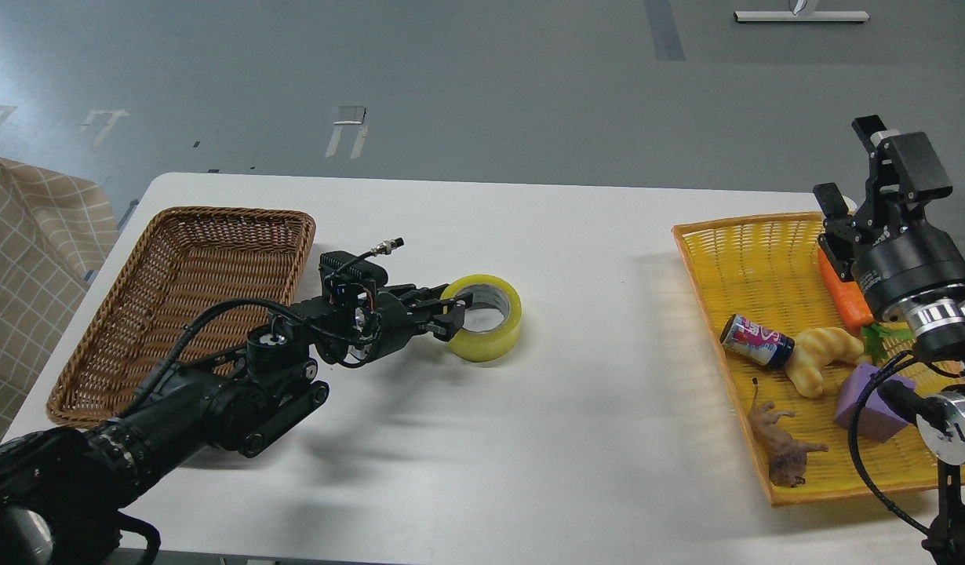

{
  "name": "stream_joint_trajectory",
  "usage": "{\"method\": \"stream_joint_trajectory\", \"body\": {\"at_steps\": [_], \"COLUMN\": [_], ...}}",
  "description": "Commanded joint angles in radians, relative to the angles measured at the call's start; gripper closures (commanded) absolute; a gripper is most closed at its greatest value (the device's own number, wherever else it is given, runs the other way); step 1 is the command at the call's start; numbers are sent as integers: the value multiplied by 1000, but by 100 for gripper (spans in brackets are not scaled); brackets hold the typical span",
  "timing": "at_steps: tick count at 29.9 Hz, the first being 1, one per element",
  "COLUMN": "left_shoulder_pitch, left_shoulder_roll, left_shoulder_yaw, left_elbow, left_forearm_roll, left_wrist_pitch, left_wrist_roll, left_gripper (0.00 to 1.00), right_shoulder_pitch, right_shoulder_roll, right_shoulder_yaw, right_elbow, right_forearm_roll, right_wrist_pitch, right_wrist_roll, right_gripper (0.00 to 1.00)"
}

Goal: Place and transfer tape with both arms
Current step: 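Close the left gripper on the tape roll's rim, then lift the tape roll with the left gripper and carry it over the wicker basket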

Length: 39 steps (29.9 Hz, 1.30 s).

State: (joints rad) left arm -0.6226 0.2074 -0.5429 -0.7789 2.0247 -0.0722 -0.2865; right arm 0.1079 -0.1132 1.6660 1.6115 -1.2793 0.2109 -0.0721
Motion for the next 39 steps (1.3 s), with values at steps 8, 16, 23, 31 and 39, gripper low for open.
{"method": "stream_joint_trajectory", "body": {"at_steps": [8,16,23,31,39], "left_shoulder_pitch": [-5,-34,-38,-92,-138], "left_shoulder_roll": [4,-2,-5,0,82], "left_shoulder_yaw": [-3,-5,-5,-5,-5], "left_elbow": [0,1,1,1,-40], "left_forearm_roll": [-4,-67,-67,-72,-72], "left_wrist_pitch": [6,14,55,58,100], "left_wrist_roll": [0,3,3,1,1], "left_gripper": [95,99,100,100,100], "right_shoulder_pitch": [-1,0,3,4,26], "right_shoulder_roll": [1,1,9,9,12], "right_shoulder_yaw": [0,-2,-2,-5,-6], "right_elbow": [-4,-4,-5,-11,-44], "right_forearm_roll": [0,0,0,0,0], "right_wrist_pitch": [-2,-2,-2,-1,2], "right_wrist_roll": [0,0,0,-3,-3], "right_gripper": [0,0,0,0,0]}}
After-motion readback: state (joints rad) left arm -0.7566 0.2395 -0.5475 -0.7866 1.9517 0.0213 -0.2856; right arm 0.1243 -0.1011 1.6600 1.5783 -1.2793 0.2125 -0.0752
